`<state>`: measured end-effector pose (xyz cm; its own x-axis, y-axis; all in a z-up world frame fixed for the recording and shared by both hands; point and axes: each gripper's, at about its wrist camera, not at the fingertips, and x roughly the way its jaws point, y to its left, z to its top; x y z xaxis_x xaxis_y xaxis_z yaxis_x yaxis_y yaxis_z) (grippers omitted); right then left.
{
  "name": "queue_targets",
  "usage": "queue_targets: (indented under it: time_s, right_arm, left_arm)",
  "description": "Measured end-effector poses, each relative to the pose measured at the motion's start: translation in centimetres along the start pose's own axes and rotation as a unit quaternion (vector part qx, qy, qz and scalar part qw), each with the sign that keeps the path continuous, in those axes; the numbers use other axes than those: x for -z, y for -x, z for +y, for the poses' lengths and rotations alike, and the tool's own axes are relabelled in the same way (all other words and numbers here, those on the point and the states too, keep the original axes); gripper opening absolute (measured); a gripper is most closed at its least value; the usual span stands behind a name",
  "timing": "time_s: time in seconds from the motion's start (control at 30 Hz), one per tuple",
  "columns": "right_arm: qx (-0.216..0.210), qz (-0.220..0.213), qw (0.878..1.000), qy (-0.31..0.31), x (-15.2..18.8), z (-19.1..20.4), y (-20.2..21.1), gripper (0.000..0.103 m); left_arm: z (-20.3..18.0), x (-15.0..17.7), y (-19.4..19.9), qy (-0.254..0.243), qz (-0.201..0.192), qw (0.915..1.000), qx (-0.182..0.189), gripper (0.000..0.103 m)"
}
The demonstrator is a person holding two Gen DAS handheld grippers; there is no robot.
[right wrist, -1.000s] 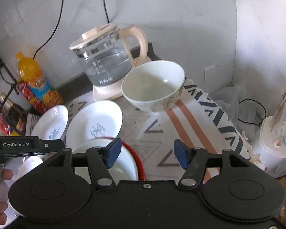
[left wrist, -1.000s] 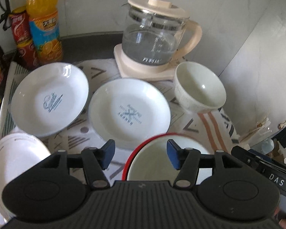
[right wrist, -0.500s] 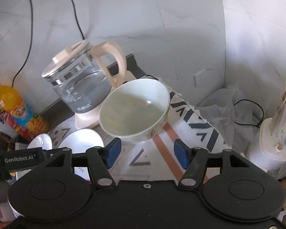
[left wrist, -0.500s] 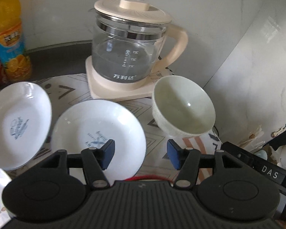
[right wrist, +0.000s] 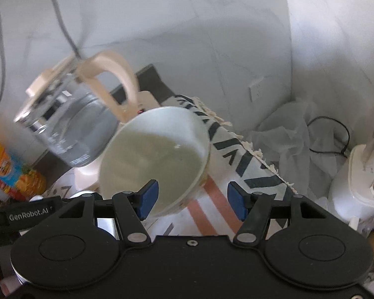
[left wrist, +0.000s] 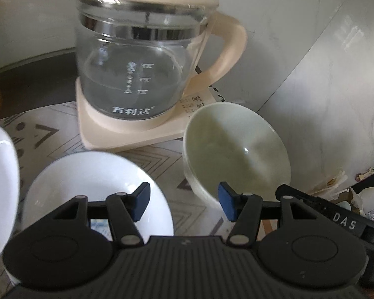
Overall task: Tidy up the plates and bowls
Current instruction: 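Move both grippers to the smaller white bowl and close on its rim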
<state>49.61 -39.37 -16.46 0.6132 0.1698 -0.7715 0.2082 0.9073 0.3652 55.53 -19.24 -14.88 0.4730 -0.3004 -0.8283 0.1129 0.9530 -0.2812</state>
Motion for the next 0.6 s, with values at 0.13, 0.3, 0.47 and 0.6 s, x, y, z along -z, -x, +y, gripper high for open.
queue_targets:
  time_s: [0.13,0.3,0.47,0.6]
  right_arm:
    - [-0.006,0.002,1.0,-0.029,-0.5,-0.8,-1.6,0.061]
    - [-0.001,0.002,1.0,-0.029,-0.3,-0.9,-2.7,0.057]
    - [-0.011,0.024,0.999,-0.041,0.1,-1.2,-3.9,0.037]
    - [-0.025,0.027,0.998,-0.055,0.2,-1.4,-4.6,0.028]
  left_arm:
    - [0.5,-0.6,-2.0,0.013,0.006,0.9999,0.005,0.058]
    - [1.0,-1.1,-3.9,0.019,0.012,0.9996,0.017,0.054]
    - [1.0,-1.5,-5.5,0.019,0.022,0.999,0.033,0.03]
    - [1.0,-1.5,-6.4,0.025,0.029,0.9985,0.039,0.018]
